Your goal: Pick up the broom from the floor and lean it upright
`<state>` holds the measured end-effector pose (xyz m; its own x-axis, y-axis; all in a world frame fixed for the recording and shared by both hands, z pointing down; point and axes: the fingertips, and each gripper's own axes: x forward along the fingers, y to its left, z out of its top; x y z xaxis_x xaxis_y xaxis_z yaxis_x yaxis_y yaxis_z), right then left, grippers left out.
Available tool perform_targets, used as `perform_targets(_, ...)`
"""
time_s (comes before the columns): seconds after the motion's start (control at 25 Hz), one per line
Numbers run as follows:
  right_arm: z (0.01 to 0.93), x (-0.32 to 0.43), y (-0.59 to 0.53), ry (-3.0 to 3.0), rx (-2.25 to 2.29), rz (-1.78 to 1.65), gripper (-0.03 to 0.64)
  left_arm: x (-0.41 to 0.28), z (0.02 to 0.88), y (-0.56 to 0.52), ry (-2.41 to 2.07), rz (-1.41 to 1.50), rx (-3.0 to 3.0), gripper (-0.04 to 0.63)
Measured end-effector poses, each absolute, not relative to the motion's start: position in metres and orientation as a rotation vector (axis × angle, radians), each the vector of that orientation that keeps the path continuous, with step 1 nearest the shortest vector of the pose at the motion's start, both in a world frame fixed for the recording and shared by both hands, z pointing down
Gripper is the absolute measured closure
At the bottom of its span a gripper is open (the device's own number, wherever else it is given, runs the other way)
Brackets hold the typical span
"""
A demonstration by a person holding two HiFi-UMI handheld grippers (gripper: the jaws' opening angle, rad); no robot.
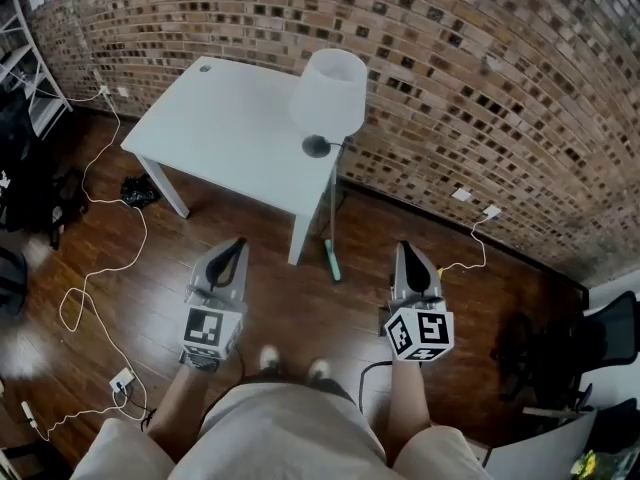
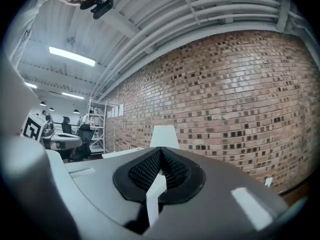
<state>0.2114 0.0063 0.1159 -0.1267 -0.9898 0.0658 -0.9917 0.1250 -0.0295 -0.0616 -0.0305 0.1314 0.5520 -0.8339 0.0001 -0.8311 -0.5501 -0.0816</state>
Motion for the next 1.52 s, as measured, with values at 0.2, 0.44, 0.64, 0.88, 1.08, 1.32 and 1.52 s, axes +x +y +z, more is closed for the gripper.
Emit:
perform_targets(0.2,0.101,0.230,0.042,-2.333,2.068,0.097,0.604,-0.045,0.130,-0.004,1.462,-0.092,-2.715,0.595)
perform_targets(0.44,0.117,0.263,0.076,-2.275,2.117,0.158,0.604,-0.001,0.136,0.020,1.429,-0.124,-2.731,0.595)
perform_targets(0.64,0.121,0.269,0.085,-2.276,2.124,0.188,0.604,0.010,0.124,0.030,1.397,-0.100,-2.729,0.595)
perform_targets(0.88,0.108,0.256,0.086,-2.289,2.115,0.140,0.604,-0.001,0.124,0.034,1.412,-0.093,-2.727,0.595)
perform_targets(1.08,0.110,0.244,0.089,-2.280,2.125,0.151,0.604,-0.010,0.127,0.034,1.393,-0.098,-2.745,0.595)
perform_targets(1.32,0.112,0.233,0.097,-2.217,2.165,0.157,0.604,-0.018,0.140,0.037,1.322,-0.126,-2.798,0.595)
perform_targets(1.52,0.125,0.233,0.113,-2.151,2.216,0.199,0.604,-0.024,0.159,0.039,1.262,-0.171,-2.843,0.595)
